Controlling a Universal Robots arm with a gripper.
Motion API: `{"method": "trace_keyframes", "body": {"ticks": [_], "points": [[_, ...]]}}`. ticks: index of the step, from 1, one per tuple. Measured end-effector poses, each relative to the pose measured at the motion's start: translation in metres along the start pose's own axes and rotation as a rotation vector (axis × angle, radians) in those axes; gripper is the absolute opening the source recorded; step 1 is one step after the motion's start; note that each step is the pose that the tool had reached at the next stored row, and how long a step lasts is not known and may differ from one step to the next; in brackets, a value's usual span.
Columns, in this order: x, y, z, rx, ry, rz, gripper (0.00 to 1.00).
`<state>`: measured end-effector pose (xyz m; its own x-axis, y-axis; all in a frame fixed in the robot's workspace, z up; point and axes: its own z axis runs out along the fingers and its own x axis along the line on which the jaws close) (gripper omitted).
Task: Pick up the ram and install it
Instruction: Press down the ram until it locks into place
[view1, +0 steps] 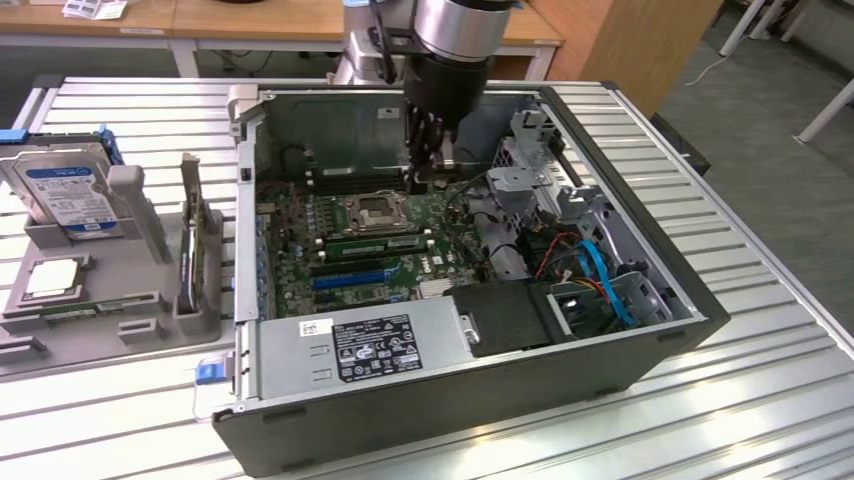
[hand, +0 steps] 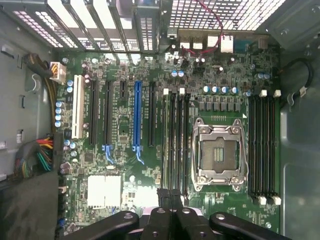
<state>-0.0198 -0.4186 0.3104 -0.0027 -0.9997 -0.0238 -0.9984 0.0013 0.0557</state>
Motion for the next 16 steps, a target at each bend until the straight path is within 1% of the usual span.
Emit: {"method": "trace_keyframes", "body": {"ticks": [16], "points": [[0.0, -0.0214, -0.0012, -0.0009, 0.0, 0.0, 0.1]]}}
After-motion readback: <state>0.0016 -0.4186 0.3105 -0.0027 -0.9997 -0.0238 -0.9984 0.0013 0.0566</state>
